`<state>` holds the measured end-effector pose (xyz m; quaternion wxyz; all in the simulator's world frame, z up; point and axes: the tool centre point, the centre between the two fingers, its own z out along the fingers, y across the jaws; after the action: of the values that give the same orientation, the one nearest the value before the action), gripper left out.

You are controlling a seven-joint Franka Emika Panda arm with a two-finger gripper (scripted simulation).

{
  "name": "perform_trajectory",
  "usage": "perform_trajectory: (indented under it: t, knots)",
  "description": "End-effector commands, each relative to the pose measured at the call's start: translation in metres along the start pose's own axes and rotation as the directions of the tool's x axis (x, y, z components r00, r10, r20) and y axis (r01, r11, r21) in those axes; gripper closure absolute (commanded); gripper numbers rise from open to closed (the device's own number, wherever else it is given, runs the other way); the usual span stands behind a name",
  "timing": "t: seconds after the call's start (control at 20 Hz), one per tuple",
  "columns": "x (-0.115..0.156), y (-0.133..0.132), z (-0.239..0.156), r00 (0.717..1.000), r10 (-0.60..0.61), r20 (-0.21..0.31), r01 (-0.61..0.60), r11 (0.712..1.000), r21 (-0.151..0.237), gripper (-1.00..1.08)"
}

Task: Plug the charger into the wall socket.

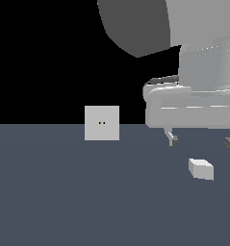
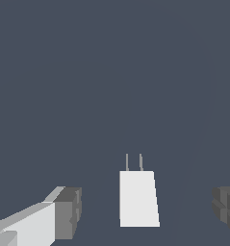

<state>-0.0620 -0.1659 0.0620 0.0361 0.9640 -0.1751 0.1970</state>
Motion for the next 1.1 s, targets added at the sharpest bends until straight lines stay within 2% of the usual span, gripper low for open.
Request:
perform_trajectory:
  t: [0.0, 1.0, 1.05]
  knots:
    - [0.0, 0.0, 0.0, 1.0, 0.0, 0.0, 0.0, 1.0, 0.0, -0.92]
    - [-0.02, 0.0, 0.046, 1.0, 0.0, -0.001, 0.0, 1.0, 0.001, -0.92]
    - [-0.02, 0.0, 0.046, 1.0, 0.0, -0.001, 0.0, 1.0, 0.001, 1.08]
